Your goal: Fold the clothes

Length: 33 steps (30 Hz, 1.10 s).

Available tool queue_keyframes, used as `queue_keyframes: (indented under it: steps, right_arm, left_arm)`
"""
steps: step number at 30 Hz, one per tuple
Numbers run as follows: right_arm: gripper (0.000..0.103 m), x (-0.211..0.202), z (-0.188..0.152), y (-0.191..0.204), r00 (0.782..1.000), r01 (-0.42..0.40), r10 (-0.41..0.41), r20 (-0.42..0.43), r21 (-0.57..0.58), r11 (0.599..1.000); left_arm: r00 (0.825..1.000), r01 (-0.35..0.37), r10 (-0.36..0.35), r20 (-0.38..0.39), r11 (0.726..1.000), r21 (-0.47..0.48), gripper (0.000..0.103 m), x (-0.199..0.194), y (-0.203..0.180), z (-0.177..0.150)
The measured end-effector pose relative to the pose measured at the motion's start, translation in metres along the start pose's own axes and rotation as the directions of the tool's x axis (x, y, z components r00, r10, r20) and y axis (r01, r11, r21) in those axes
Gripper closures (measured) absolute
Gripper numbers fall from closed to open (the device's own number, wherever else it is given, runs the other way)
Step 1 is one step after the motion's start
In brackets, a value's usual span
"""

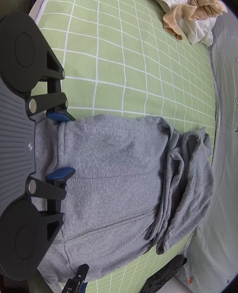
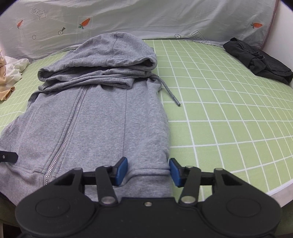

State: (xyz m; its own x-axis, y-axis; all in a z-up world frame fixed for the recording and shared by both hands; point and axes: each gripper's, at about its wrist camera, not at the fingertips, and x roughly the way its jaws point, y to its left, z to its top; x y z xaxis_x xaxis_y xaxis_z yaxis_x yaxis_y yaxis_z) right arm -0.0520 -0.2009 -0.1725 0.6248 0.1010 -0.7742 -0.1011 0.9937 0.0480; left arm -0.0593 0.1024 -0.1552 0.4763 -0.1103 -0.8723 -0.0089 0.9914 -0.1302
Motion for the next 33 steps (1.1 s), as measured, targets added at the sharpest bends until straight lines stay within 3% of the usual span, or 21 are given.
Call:
queue_keyframes:
  steps: [1, 4, 10, 17, 25, 33]
  right_arm:
    - [0.074, -0.001, 0.002, 0.001, 1.0, -0.017, 0.017, 0.002, -0.004, 1.0]
    - [0.088, -0.008, 0.009, 0.004, 0.998, -0.042, 0.043, 0.036, -0.02, 0.999]
    - [0.089, -0.024, 0.049, 0.003, 0.983, -0.071, 0.071, 0.17, -0.008, 0.997]
    - [0.089, -0.018, 0.108, -0.007, 0.955, -0.083, 0.075, 0.286, 0.013, 0.996]
    - [0.089, 0.015, 0.162, -0.011, 0.944, -0.078, 0.058, 0.324, 0.049, 0.996]
    - [0.089, 0.083, 0.215, -0.025, 0.96, -0.096, 0.057, 0.275, 0.131, 0.987]
  left_arm:
    - [1.0, 0.006, -0.006, 0.013, 1.0, -0.003, 0.076, -0.002, -0.002, 0.002]
    - [0.997, 0.014, -0.016, 0.075, 0.999, 0.039, 0.082, -0.013, -0.012, 0.009]
    - [0.974, 0.077, -0.089, 0.208, 0.995, 0.063, 0.084, -0.039, -0.025, 0.044]
    - [0.947, 0.11, -0.101, 0.305, 0.994, -0.015, 0.085, -0.042, -0.024, 0.096]
    - [0.935, 0.105, -0.07, 0.347, 0.991, -0.084, 0.085, -0.026, -0.015, 0.155]
    - [0.952, 0.119, -0.053, 0.302, 0.971, -0.205, 0.085, 0.026, 0.014, 0.219]
